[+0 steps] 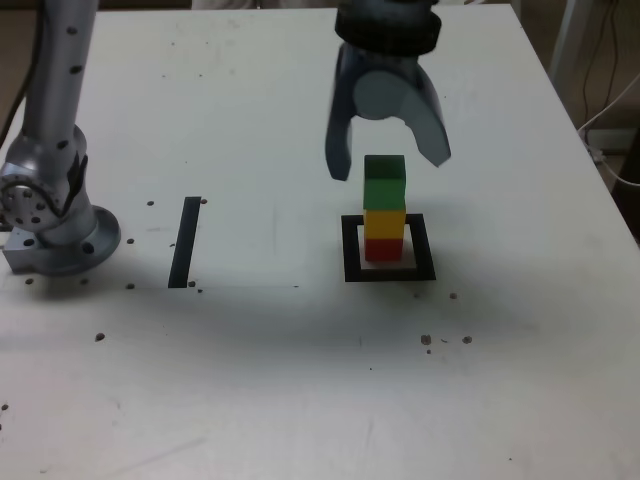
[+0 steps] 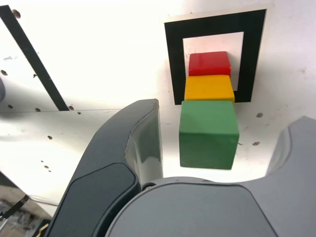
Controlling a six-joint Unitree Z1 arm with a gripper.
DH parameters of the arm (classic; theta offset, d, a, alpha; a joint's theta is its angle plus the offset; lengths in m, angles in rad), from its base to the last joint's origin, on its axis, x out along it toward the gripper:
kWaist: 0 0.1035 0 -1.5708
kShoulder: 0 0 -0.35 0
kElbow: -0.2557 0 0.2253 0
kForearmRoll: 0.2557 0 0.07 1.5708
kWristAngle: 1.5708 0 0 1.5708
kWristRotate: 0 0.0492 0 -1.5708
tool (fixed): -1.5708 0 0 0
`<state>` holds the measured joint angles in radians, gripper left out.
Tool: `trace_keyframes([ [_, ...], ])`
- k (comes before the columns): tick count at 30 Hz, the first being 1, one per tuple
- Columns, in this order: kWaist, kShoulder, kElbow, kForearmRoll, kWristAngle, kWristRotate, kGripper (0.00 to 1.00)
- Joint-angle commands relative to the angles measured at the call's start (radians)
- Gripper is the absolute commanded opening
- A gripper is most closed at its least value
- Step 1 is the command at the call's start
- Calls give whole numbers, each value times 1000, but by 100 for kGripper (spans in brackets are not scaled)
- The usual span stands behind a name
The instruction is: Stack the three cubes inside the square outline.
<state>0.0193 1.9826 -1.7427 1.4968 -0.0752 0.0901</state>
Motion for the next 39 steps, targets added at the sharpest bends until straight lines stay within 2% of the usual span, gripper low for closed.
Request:
trace_keyframes([
  [1,-1,-61,32,7,15,-9,100],
  [7,-1,-188,138,9,45,-30,100],
  [12,6,-298,291,-6,85,-56,100],
  [20,41,-449,605,-129,119,-66,100],
  [30,44,-496,850,-286,117,-66,100],
  [34,44,-496,901,-341,103,-66,100],
  [39,44,-496,924,-370,93,-66,100],
])
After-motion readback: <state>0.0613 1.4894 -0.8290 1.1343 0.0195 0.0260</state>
